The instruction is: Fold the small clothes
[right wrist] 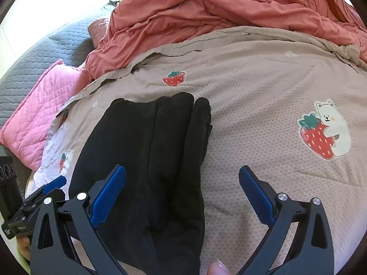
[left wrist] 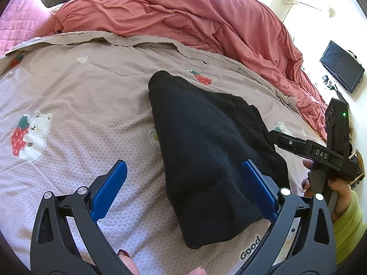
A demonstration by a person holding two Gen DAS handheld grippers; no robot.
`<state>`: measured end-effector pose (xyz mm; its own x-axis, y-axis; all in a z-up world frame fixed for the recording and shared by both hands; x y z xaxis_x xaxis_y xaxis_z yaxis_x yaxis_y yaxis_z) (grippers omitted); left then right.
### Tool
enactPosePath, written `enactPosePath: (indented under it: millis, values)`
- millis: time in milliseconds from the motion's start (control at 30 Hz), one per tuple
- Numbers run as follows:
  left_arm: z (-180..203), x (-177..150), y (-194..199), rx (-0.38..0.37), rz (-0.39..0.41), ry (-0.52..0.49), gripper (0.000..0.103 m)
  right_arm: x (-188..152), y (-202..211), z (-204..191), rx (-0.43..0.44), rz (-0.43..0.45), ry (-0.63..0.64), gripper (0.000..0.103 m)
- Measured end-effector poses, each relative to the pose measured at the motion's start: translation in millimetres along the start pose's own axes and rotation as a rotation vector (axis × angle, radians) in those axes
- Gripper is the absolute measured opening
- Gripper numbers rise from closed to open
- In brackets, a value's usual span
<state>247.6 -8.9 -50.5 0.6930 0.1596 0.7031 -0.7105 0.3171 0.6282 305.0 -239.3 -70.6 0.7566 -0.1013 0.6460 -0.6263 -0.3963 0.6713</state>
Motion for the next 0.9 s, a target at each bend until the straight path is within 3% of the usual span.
enactPosePath:
  millis: [267,467,900]
  values:
    - [1.3,5.8,16.5,0.019,0.045,-0.003,0.093,6.0,23.6,-4.2,0.013,0.069,0.007,0.098]
    - [5.9,4.8,39.0,0.074,0.099,-0.048,0.093,10.6,53.5,-12.3,0.015,0.16,0.038,0.098]
    - [13.9,-13.6,91.8,0.135,0.162,-0.087,0.093,-8.0,110.4,-25.2,0.022,0.275,0.061,0.098]
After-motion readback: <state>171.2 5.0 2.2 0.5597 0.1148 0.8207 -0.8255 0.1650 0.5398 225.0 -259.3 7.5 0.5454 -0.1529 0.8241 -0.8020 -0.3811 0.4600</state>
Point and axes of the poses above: each gripper's, at about its wrist camera, not at the fingertips, and y roughly against the way its jaws point, z to its right, x to its top, the point moved 6 cm from there along -y, roughly the way its jaws point, and after that the axes turned 5 degrees about z, right-handed, at the moved point
